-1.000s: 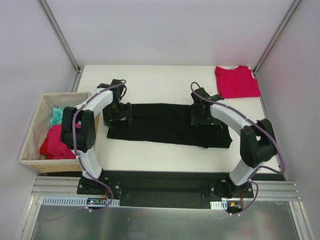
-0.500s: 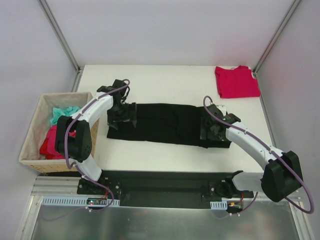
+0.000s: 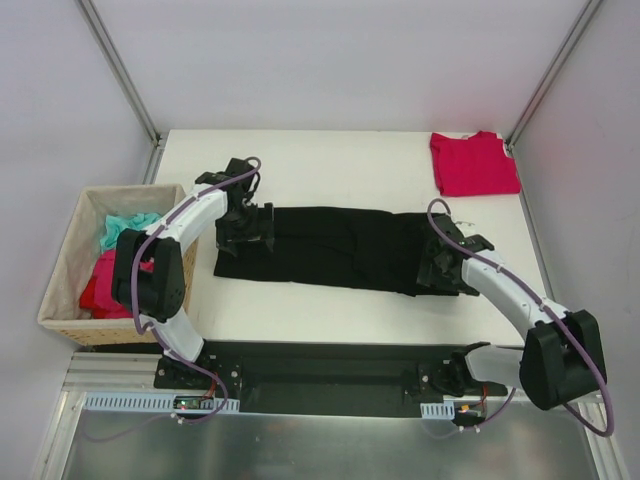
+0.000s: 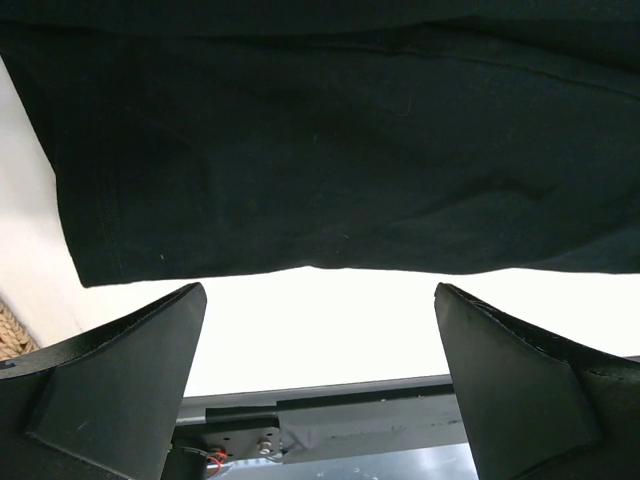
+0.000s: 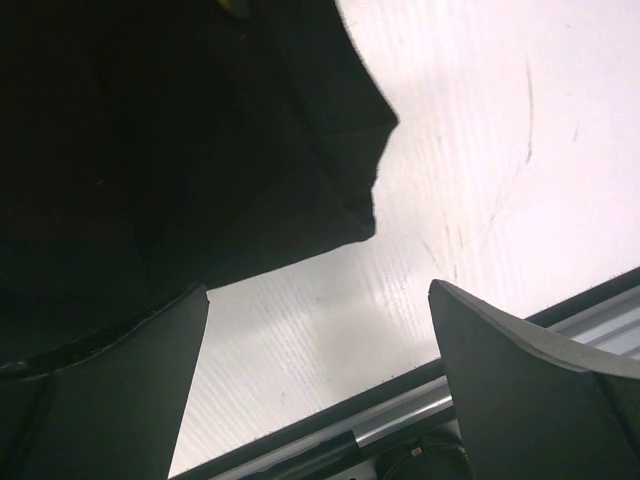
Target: Fold and stack the t-shirts
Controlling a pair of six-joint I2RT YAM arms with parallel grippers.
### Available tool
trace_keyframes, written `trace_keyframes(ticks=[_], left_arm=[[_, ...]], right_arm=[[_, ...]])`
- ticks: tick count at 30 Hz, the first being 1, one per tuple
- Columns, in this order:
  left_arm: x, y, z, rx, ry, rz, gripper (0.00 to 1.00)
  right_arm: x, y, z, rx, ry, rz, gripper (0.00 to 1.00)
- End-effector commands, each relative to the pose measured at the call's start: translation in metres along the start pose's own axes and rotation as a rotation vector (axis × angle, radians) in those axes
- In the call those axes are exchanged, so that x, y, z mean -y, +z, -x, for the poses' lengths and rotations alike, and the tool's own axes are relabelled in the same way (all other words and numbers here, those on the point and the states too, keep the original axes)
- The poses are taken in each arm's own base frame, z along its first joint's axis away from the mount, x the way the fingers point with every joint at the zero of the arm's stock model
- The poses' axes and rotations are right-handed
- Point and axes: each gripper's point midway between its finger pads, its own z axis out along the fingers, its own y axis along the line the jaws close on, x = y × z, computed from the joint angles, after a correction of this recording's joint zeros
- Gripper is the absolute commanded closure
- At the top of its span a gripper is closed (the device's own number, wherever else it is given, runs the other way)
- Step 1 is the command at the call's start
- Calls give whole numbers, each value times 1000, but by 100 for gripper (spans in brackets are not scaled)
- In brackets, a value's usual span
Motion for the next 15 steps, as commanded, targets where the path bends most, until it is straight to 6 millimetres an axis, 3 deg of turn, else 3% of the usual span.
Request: trace_keyframes(ticks=[1, 8, 15], left_arm=[[-9, 7, 2, -9, 13, 53, 1], [-22, 19, 3, -50, -54, 93, 1], [-30, 36, 5, -114, -66, 132, 1]], right_arm=[[13, 7, 8, -15, 43, -53, 3], [19, 22, 1, -94, 88, -56, 3], [26, 25, 7, -105, 111, -61, 3]])
